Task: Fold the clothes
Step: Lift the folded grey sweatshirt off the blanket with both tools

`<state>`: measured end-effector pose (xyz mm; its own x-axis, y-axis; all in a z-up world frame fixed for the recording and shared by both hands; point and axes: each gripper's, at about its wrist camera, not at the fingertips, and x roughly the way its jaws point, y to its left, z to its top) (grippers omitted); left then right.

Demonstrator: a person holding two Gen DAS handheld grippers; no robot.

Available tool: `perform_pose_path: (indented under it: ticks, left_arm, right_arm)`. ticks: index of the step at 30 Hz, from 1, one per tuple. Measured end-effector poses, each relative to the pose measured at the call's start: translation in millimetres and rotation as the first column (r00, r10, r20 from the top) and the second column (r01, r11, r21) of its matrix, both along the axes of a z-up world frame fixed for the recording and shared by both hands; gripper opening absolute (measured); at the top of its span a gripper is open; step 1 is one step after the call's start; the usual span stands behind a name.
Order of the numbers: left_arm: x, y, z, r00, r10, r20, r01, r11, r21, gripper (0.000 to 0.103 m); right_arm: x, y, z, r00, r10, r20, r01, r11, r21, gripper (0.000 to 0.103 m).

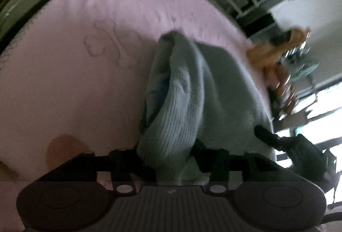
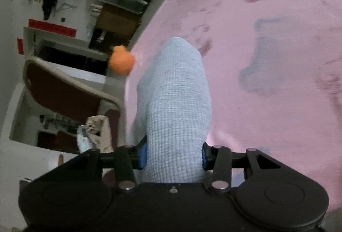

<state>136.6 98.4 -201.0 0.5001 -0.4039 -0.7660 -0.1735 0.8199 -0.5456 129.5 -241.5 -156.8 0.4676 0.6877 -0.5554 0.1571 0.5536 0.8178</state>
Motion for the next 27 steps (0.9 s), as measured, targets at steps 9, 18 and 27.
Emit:
perform_pose_path:
  ticks: [9, 18, 27]
  left_arm:
    - [8, 1, -17, 0.999, -0.017, 0.034, 0.018, 0.998, -0.056, 0.074]
    - [-5, 1, -13, 0.998, -0.017, 0.061, 0.021, 0.997, -0.073, 0.037]
    - [-22, -26, 38, 0.986, -0.058, 0.159, 0.079, 0.989, -0.126, 0.031]
  right_arm:
    - [-3, -28, -44, 0.999, 0.004, -0.035, 0.001, 0.992, 0.124, 0.072]
    - [3, -4, -34, 1.000, -0.028, 0.000, 0.028, 0.998, 0.052, 0.053]
    - [-22, -19, 34, 0.997, -0.048, 0.065, 0.043, 0.996, 0.076, 0.043]
